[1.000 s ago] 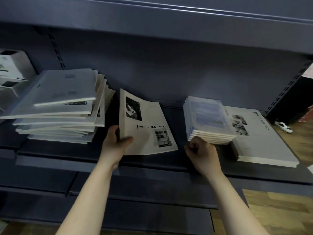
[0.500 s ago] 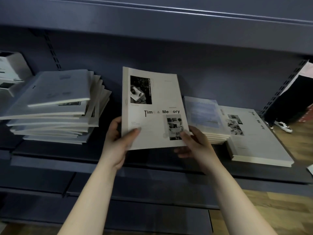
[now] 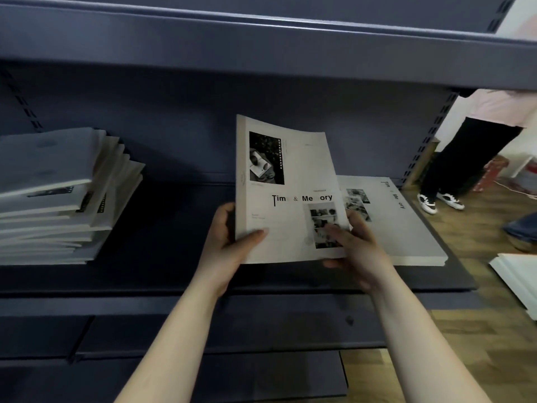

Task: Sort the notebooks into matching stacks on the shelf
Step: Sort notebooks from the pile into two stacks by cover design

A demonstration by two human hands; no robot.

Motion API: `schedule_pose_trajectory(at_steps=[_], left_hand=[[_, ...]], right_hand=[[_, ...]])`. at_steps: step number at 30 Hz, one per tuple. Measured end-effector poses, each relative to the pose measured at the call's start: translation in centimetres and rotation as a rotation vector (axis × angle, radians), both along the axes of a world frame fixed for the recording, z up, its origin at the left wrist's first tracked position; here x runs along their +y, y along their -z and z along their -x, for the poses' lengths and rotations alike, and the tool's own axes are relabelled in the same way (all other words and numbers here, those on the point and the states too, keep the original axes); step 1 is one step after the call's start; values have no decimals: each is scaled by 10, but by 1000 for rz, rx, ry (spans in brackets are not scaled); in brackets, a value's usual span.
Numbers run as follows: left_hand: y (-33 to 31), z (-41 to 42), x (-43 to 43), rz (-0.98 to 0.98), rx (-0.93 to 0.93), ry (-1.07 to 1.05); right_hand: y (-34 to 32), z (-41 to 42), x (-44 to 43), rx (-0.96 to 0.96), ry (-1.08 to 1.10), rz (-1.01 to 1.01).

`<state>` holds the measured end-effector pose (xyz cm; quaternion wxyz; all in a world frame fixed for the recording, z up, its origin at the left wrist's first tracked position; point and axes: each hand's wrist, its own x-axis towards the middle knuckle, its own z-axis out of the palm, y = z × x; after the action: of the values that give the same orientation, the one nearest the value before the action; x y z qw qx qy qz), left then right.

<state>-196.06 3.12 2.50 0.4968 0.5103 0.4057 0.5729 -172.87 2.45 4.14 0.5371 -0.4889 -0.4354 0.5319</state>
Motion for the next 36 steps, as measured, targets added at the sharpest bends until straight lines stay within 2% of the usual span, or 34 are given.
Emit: schedule_pose_trajectory(at_steps=[3, 7, 12, 17, 20, 28, 33, 36], left_hand=[[1, -20, 0, -6, 100, 17], [3, -33, 3, -44, 394, 6], [18, -26, 11, -177, 721, -245], [36, -21, 17, -74, 1085, -327], [39, -26, 20, -59, 1224, -325], [43, -25, 23, -17, 1313, -297], [43, -26, 23, -11, 1326, -290], [42, -26, 22, -14, 1326, -294]], right_hand=[[-1, -24, -5, 35, 49, -24], [1, -59, -8, 50, 116, -22], [4, -106, -13, 27, 210, 0], [7, -150, -16, 11, 328, 49], [8, -172, -17, -32, 397, 102], [12, -189, -9, -439, 444, 84], [14, -176, 3, -968, 491, 62], [14, -167, 12, -1046, 528, 65]])
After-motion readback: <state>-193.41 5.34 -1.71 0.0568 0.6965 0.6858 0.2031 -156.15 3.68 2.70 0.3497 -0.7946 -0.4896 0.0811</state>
